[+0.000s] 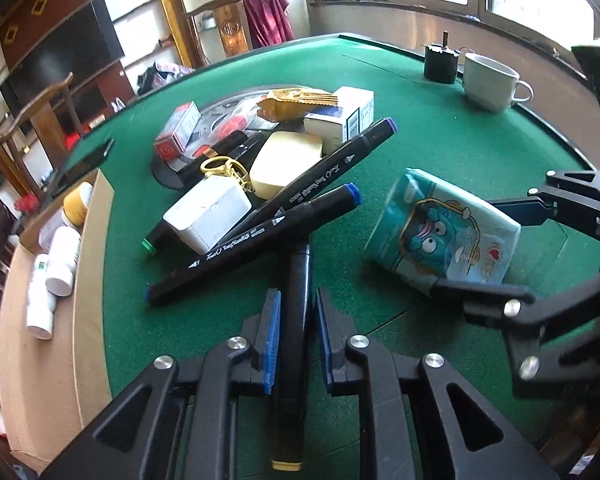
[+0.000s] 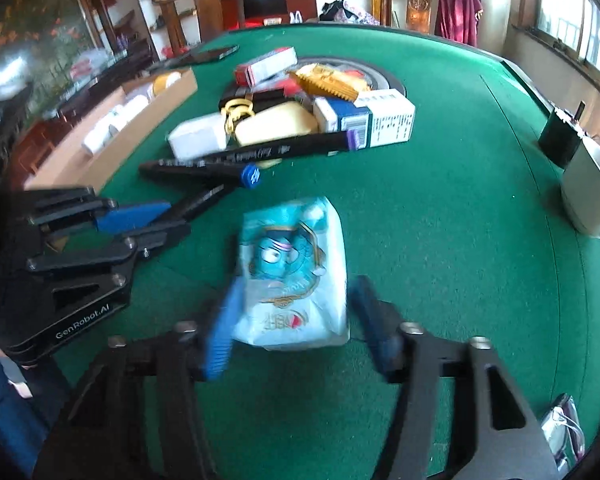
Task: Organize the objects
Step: 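Grasp the blue snack bag with the right gripper while the left holds the marker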
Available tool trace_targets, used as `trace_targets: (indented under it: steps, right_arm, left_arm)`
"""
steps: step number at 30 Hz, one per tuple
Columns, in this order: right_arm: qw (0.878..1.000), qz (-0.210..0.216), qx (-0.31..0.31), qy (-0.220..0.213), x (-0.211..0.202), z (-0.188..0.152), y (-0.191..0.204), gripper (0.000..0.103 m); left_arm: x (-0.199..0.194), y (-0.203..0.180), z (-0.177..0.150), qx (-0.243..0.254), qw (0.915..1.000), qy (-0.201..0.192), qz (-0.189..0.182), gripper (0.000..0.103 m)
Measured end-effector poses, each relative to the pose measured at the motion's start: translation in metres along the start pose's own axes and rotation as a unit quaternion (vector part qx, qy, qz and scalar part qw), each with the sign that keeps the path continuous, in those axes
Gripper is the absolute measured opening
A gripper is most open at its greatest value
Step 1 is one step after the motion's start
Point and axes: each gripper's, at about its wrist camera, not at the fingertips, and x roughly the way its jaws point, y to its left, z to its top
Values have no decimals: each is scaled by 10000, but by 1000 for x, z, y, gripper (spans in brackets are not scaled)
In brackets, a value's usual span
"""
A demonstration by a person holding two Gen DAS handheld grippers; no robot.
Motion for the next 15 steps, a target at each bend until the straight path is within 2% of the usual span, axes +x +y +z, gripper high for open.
trace_targets:
  steps: [2,5,8,13,15]
  right_arm:
    - [9998,-145,-150,-5,-1,-2,6,67]
    - [9989,-384,-245,-60,-4,-5,10,67]
    - [9985,-494,-234,-1,-3,-5,10,67]
    - [9976,-599,-297,-165,-12,-7,12,67]
    - [9968,-706,-379,-64,-9,-7,14,67]
  left_arm:
    - [-3,-4,-2,65,10000,-7,74,14]
    - [-9,-4,-8,31,10000,-15,-5,13]
    - [-14,1,-16,-54,9998,-18,-201,13]
    - [-16,9,-22,-90,9990,-23,-448,13]
    - [-15,10,-22,-82,9986,-34,-512,14]
